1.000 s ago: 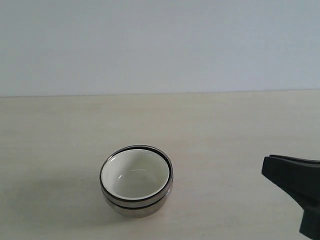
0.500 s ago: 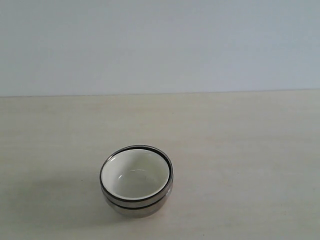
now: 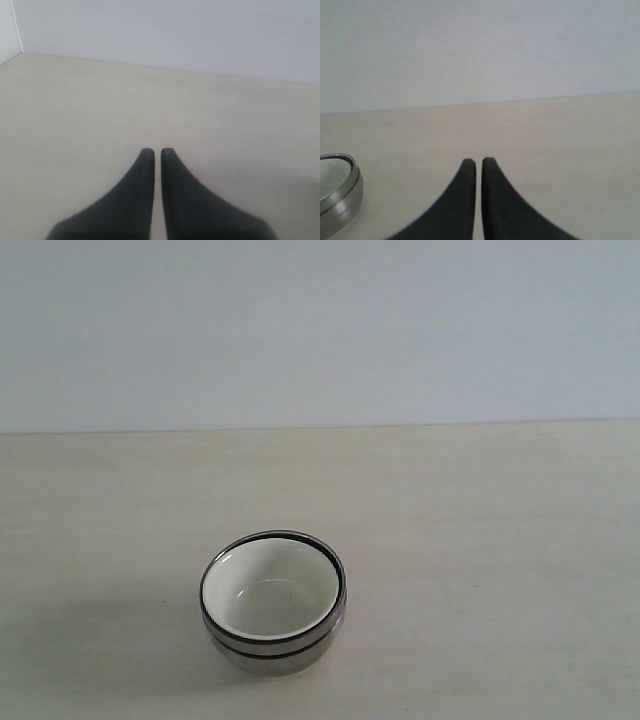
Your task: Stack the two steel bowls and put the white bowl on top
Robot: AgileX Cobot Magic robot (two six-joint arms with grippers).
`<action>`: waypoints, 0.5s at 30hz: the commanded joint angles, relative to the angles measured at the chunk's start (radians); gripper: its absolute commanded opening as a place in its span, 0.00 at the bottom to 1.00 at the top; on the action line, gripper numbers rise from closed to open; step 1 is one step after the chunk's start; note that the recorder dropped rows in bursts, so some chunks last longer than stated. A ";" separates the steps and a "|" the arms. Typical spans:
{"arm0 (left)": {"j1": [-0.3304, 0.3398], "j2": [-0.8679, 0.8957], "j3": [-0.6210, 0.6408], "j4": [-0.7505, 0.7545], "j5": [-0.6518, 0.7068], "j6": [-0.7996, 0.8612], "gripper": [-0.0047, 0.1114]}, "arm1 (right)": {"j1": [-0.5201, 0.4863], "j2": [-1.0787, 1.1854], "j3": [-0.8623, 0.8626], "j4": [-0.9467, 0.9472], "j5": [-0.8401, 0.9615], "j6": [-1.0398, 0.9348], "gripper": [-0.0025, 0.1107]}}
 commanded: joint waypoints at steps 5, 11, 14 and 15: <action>0.003 -0.001 0.003 0.002 0.000 -0.003 0.08 | -0.006 -0.007 0.005 -0.031 0.190 -0.033 0.02; 0.003 -0.001 0.003 0.002 0.000 -0.003 0.08 | -0.006 -0.007 0.005 -0.066 0.194 -0.033 0.02; 0.003 -0.001 0.003 0.002 0.000 -0.003 0.08 | -0.006 -0.007 0.005 -0.066 0.194 -0.033 0.02; 0.003 -0.001 0.003 0.002 0.000 -0.003 0.08 | -0.006 -0.007 0.005 -0.066 0.194 -0.033 0.02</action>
